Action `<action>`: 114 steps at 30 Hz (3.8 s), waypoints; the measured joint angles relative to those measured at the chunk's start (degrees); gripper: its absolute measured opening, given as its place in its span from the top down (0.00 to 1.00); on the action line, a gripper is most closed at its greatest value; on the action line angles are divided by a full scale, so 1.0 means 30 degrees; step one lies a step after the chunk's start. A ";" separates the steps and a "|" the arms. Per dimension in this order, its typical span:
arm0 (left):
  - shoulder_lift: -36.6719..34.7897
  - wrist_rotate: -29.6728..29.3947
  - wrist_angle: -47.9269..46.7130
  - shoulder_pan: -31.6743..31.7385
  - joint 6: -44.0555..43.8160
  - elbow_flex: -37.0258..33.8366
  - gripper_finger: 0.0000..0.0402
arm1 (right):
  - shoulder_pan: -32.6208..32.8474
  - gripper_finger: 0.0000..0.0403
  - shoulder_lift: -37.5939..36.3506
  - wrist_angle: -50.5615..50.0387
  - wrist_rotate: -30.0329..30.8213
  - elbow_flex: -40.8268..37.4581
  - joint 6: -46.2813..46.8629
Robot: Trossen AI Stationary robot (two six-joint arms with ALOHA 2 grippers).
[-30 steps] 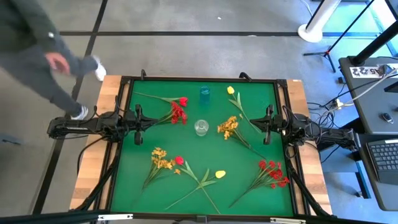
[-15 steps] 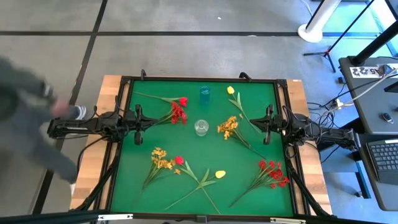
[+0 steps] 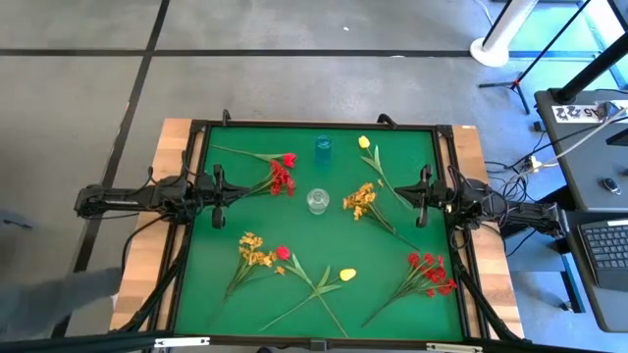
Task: Sort flowers into vase by color
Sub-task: Put the right yellow flowers into the transparent vase
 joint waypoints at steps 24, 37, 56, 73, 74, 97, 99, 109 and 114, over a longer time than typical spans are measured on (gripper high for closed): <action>0.0007 0.0001 0.0000 -0.0005 -0.0003 0.0000 1.00 | -0.0003 0.98 0.0840 0.4087 0.4325 0.0249 -0.0510; 0.0003 0.0001 0.0000 -0.0002 -0.0002 0.0000 1.00 | -0.0003 0.98 0.7692 0.1421 0.2472 0.5005 -0.0559; 0.0005 0.0008 -0.0007 -0.0006 0.0000 0.0000 1.00 | 0.0018 0.91 1.5933 -1.3105 0.0496 1.0826 0.8053; 0.0005 0.0008 0.0000 -0.0004 -0.0005 -0.0004 1.00 | 0.0035 0.35 2.2024 -1.2121 -0.2169 1.0826 0.9996; 0.0003 0.0008 0.0000 -0.0006 -0.0002 -0.0002 1.00 | 0.0155 0.35 2.2409 -1.1865 -0.2173 1.0826 1.0002; 0.0005 0.0008 -0.0007 -0.0004 0.0000 -0.0007 1.00 | 0.2730 0.53 2.6482 -1.1040 0.1829 1.1776 0.7505; 0.0001 0.0007 0.0000 -0.0001 -0.0003 -0.0002 1.00 | 0.2722 0.62 2.6498 -1.0923 0.1789 1.2401 0.6501; 0.0007 0.0008 0.0000 -0.0003 -0.0004 0.0000 1.00 | 0.2736 0.94 2.6297 -1.1728 0.1776 1.5943 0.3960; 0.0000 0.0008 -0.0001 -0.0006 -0.0004 -0.0007 1.00 | 0.2736 0.96 2.5061 -1.2199 0.2351 1.7584 0.2978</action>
